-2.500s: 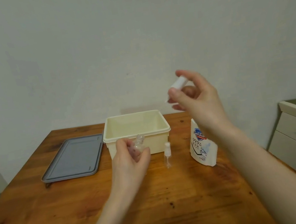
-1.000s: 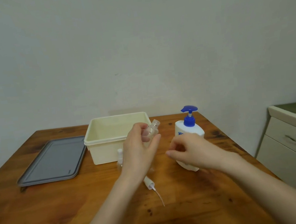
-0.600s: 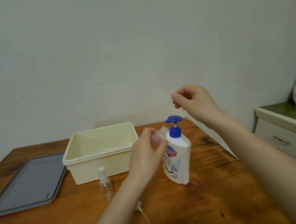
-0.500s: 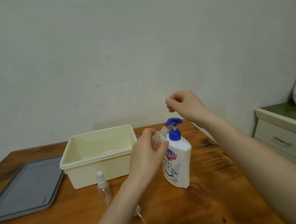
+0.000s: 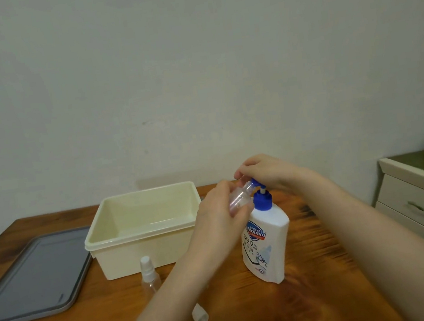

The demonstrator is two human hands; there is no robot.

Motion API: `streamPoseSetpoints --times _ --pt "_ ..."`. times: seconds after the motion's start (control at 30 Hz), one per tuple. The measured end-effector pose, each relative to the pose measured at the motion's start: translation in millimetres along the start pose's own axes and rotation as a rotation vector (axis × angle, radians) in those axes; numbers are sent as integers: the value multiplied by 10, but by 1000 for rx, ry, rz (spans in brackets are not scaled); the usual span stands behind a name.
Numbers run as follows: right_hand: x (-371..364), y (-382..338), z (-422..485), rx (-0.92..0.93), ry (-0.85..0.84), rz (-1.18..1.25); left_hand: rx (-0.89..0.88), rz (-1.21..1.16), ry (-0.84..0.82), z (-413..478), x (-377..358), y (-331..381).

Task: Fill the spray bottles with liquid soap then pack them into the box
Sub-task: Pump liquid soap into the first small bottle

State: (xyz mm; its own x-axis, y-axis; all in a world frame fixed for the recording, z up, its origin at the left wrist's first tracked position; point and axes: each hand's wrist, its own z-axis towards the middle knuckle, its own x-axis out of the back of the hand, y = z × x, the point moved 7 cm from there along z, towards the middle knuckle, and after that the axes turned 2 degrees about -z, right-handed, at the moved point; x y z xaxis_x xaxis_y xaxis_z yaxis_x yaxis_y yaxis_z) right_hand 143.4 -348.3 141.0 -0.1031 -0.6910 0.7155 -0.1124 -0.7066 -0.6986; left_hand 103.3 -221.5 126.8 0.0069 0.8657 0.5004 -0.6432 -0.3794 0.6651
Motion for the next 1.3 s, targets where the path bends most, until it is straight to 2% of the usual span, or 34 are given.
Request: streamPoseSetpoints --times 0.23,0.47,0.67,0.93,1.1,1.3 --pt "-131 113 51 0 -11 18 18 -5 -14 -102 -106 -94" --pt "-69 -39 20 72 -82 -205 67 -23 -27 -103 -103 -55" --pt "-12 -138 38 90 -113 -162 63 -25 -28 -67 -88 -28" --pt "20 -108 100 48 -12 -151 70 -31 -44 -47 -98 -23" --pt "-53 27 163 45 55 -27 79 -65 -46 -78 -103 -90" --pt "-110 44 155 37 44 -38 108 -91 -32 -118 -119 -136"
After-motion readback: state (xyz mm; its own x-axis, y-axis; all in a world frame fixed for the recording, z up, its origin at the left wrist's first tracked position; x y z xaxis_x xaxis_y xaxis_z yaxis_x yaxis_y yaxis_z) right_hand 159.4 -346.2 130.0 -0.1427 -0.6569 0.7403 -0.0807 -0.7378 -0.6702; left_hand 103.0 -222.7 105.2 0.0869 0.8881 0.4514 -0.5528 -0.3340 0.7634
